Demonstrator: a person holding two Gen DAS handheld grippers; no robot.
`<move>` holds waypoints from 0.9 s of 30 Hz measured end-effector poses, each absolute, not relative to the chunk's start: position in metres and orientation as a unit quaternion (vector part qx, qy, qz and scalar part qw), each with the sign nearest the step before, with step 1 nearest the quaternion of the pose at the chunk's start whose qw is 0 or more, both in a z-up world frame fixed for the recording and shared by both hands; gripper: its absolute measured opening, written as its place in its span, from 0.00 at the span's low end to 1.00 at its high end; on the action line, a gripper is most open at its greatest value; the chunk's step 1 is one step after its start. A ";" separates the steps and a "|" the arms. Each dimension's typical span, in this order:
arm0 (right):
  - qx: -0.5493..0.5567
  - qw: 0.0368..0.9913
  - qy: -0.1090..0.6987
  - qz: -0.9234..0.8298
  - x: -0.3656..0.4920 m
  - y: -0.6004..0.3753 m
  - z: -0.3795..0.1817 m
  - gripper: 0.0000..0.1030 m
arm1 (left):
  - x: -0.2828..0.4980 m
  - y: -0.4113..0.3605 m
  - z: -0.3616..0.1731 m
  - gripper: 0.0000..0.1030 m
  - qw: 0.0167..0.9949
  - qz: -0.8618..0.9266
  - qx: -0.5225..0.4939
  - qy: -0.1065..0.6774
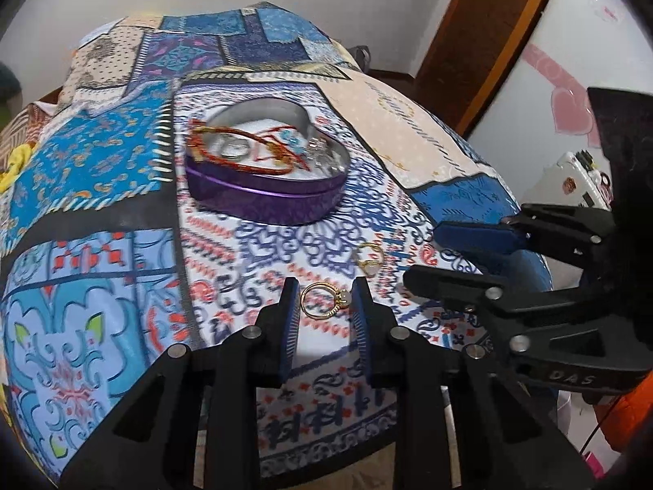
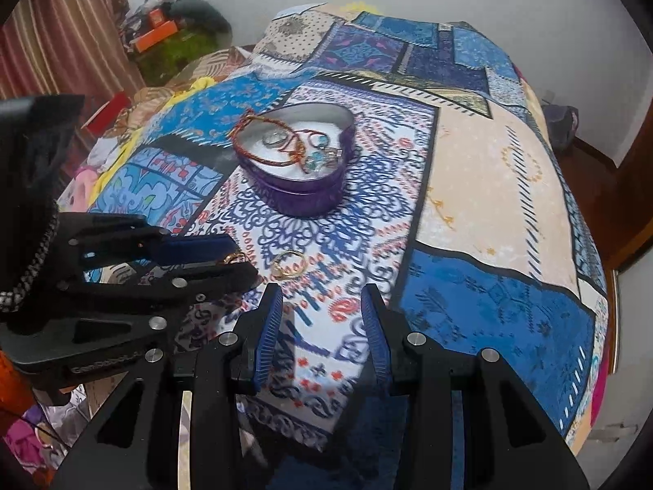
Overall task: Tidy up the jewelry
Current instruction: 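Move the right tool back and grasp the gold ring on the bedspread, then carry the gold ring with the right tool into the purple tin and release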
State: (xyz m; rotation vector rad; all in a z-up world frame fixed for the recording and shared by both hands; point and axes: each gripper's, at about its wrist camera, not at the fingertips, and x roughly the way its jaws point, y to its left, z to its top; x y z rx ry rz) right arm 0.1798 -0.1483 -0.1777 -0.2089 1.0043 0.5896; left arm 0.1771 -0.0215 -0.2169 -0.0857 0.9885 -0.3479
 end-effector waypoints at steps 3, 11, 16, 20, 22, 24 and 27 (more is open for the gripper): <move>-0.108 0.826 0.474 0.285 0.182 -0.138 -0.180 0.35 | 0.174 -0.009 -0.213 0.24 0.872 -0.150 -0.043 0.464; -0.125 0.823 0.473 0.288 0.189 -0.122 -0.188 0.33 | 0.166 0.011 -0.210 0.24 0.879 -0.126 -0.054 0.457; -0.132 0.822 0.470 0.294 0.186 -0.120 -0.188 0.16 | 0.165 0.013 -0.206 0.24 0.881 -0.126 -0.059 0.452; -0.132 0.826 0.464 0.292 0.184 -0.120 -0.184 0.07 | 0.162 0.012 -0.198 0.24 0.887 -0.126 -0.058 0.441; -0.129 0.829 0.460 0.290 0.183 -0.121 -0.181 0.07 | 0.161 0.011 -0.193 0.24 0.890 -0.126 -0.056 0.436; -0.126 0.832 0.455 0.291 0.182 -0.122 -0.178 0.07 | 0.161 0.011 -0.187 0.24 0.892 -0.125 -0.055 0.430; -0.124 0.838 0.445 0.289 0.181 -0.123 -0.171 0.07 | 0.159 0.012 -0.178 0.24 0.898 -0.123 -0.051 0.419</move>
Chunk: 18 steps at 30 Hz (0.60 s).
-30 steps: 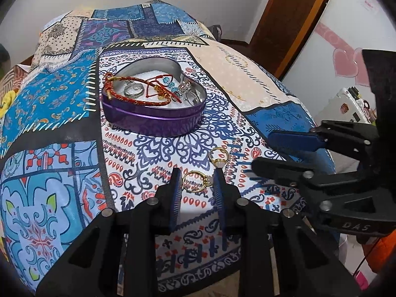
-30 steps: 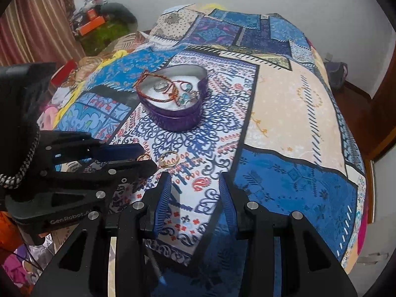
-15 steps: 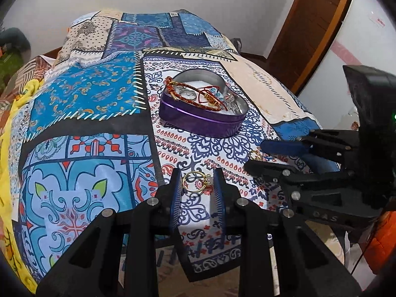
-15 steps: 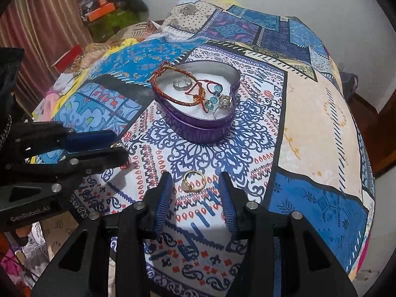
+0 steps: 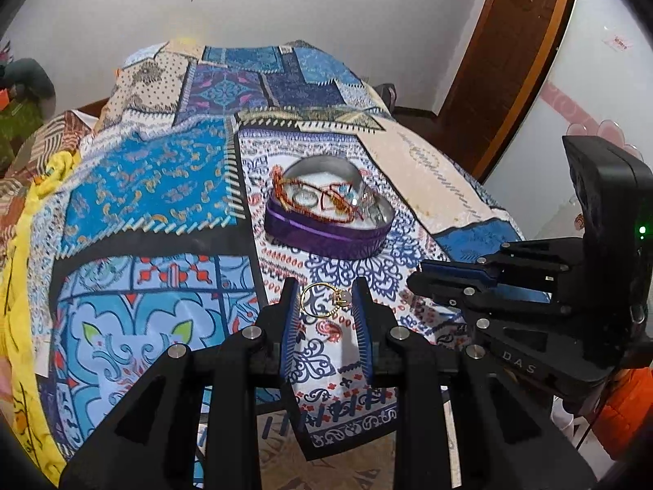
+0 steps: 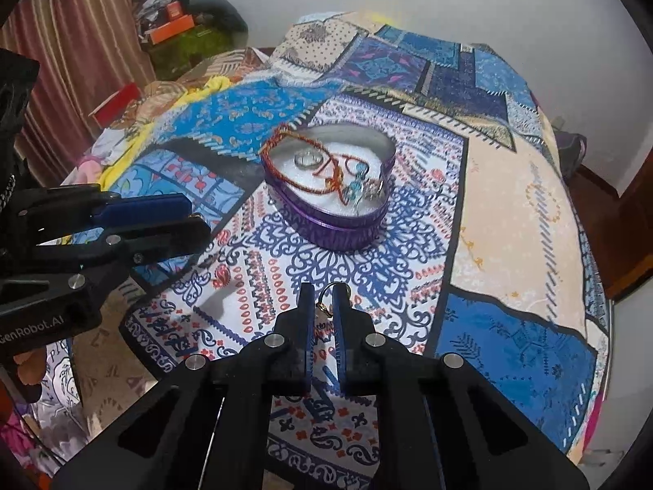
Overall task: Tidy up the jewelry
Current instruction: 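Carry the gold ring with the right tool into the purple tin and release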
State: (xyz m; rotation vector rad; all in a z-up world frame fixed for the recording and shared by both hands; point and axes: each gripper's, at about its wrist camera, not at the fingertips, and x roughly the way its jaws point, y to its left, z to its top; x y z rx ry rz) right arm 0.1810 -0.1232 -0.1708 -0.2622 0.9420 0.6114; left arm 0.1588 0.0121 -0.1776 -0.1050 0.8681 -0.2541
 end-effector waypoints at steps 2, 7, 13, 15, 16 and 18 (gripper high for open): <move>-0.119 0.843 0.438 0.289 0.181 -0.125 -0.165 0.07 | 0.158 0.013 -0.173 0.24 0.901 -0.121 -0.049 0.413; -0.110 0.856 0.416 0.287 0.181 -0.128 -0.148 0.07 | 0.161 0.016 -0.160 0.24 0.909 -0.119 -0.047 0.397; -0.097 0.870 0.390 0.287 0.188 -0.127 -0.128 0.07 | 0.170 0.019 -0.144 0.24 0.918 -0.117 -0.045 0.376; -0.093 0.872 0.385 0.289 0.192 -0.126 -0.125 0.07 | 0.174 0.020 -0.139 0.24 0.921 -0.117 -0.046 0.370; -0.091 0.873 0.383 0.289 0.193 -0.124 -0.123 0.07 | 0.177 0.020 -0.137 0.24 0.922 -0.117 -0.046 0.366; -0.090 0.874 0.379 0.289 0.195 -0.123 -0.122 0.07 | 0.180 0.021 -0.134 0.24 0.924 -0.118 -0.047 0.362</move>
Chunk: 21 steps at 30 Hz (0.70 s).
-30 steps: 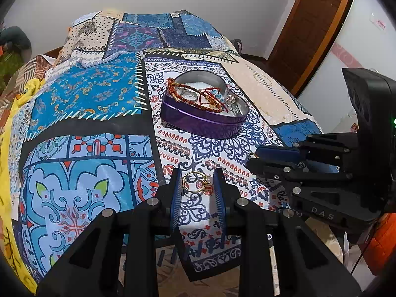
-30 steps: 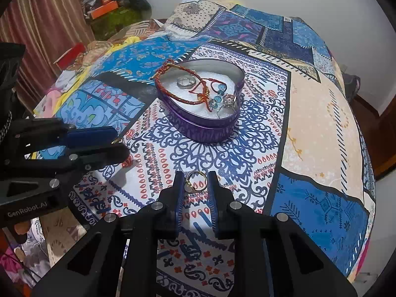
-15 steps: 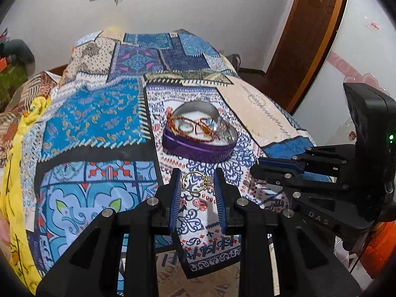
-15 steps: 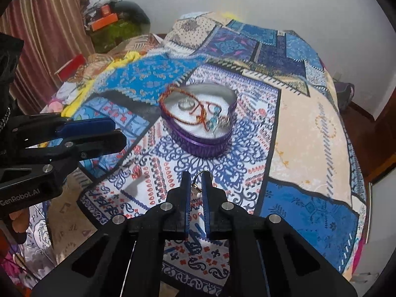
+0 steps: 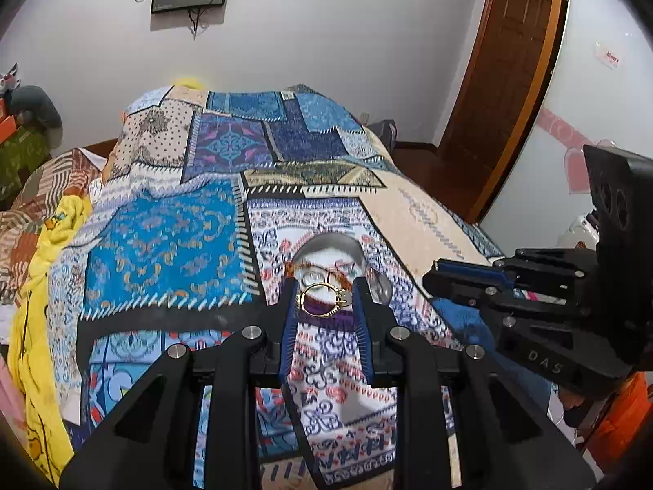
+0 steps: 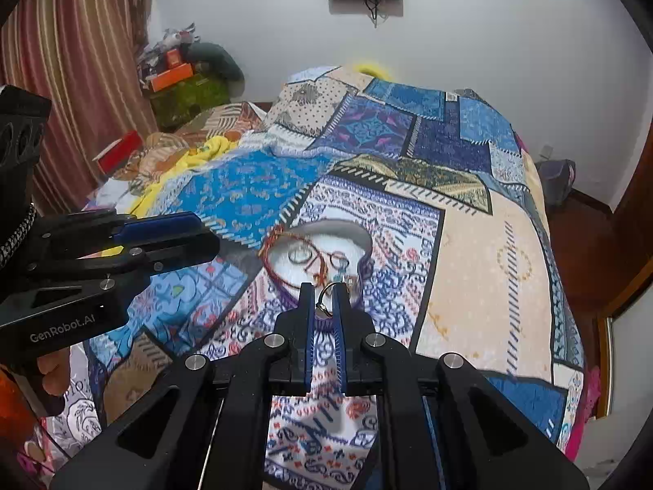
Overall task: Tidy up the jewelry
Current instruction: 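Carry the gold ring with the right tool into the purple tin and release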
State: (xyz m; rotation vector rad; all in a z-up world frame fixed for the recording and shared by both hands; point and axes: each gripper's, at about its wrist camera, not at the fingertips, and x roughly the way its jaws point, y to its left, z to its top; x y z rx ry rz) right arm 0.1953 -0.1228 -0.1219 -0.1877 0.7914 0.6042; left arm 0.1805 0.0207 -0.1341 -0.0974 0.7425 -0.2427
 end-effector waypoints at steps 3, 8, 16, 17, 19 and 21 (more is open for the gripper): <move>-0.087 0.875 0.376 0.291 0.200 -0.120 -0.121 0.07 | 0.189 0.021 -0.131 0.24 0.925 -0.121 -0.051 0.355; -0.090 0.874 0.377 0.295 0.207 -0.116 -0.125 0.07 | 0.201 0.021 -0.134 0.24 0.924 -0.126 -0.059 0.356; -0.089 0.865 0.398 0.293 0.221 -0.112 -0.144 0.07 | 0.220 0.020 -0.153 0.24 0.914 -0.134 -0.067 0.377; -0.089 0.864 0.400 0.294 0.221 -0.113 -0.145 0.07 | 0.221 0.020 -0.156 0.24 0.912 -0.136 -0.071 0.380; -0.089 0.861 0.404 0.296 0.223 -0.112 -0.149 0.07 | 0.225 0.020 -0.162 0.24 0.909 -0.138 -0.077 0.384; -0.091 0.857 0.409 0.300 0.225 -0.110 -0.153 0.07 | 0.229 0.020 -0.166 0.24 0.907 -0.141 -0.080 0.389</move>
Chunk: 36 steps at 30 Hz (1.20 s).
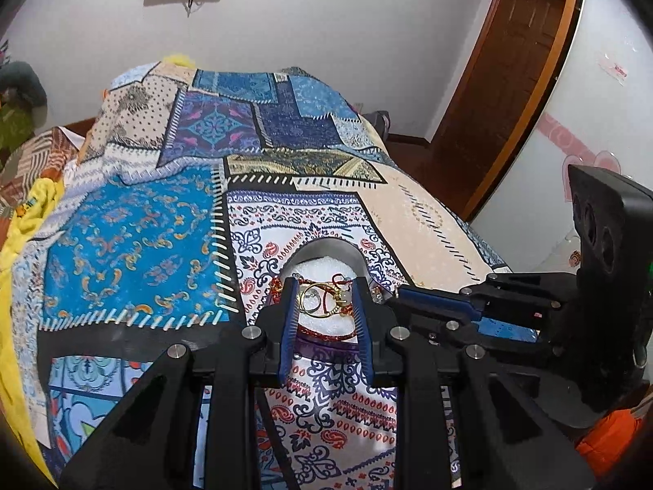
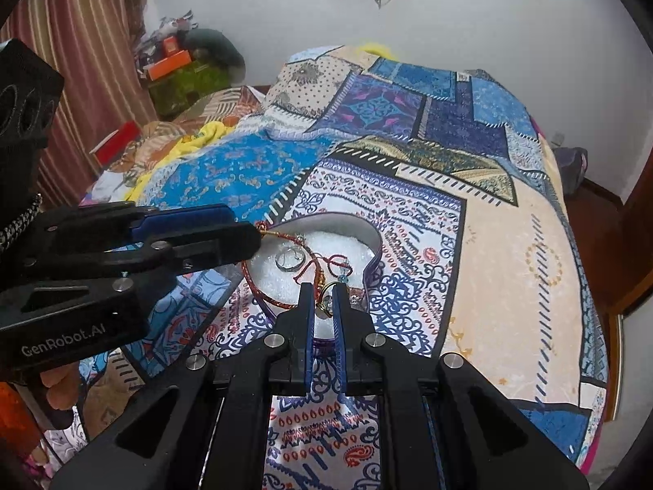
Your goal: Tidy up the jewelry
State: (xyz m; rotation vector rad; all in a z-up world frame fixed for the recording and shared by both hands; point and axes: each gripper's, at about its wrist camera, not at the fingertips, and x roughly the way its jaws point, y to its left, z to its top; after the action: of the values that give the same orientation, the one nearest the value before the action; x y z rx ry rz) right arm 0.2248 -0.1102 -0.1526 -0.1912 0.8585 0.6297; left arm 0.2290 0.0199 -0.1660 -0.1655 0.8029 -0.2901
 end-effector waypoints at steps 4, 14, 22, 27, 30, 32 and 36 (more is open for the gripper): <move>-0.097 0.852 0.414 0.305 0.226 -0.107 -0.157 0.08 | 0.235 0.020 -0.173 0.24 0.903 -0.142 -0.083 0.397; -0.094 0.846 0.423 0.311 0.231 -0.103 -0.163 0.07 | 0.241 0.021 -0.180 0.24 0.901 -0.141 -0.081 0.402; -0.106 0.843 0.433 0.301 0.230 -0.101 -0.168 0.11 | 0.241 0.028 -0.180 0.24 0.898 -0.130 -0.097 0.409; -0.105 0.848 0.425 0.298 0.227 -0.102 -0.162 0.22 | 0.231 0.034 -0.166 0.24 0.906 -0.120 -0.097 0.393; -0.103 0.854 0.416 0.295 0.224 -0.104 -0.155 0.28 | 0.224 0.036 -0.155 0.24 0.912 -0.114 -0.094 0.382; -0.101 0.858 0.409 0.294 0.220 -0.106 -0.147 0.28 | 0.220 0.037 -0.148 0.24 0.916 -0.110 -0.092 0.375; -0.098 0.871 0.388 0.285 0.210 -0.112 -0.128 0.28 | 0.205 0.038 -0.126 0.24 0.926 -0.101 -0.088 0.354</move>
State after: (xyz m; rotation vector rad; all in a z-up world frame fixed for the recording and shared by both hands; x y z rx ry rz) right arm 0.2104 -0.1117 -0.1281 -0.2049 0.8105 0.5958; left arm 0.2049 0.0384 -0.1263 -0.1799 0.7265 -0.2078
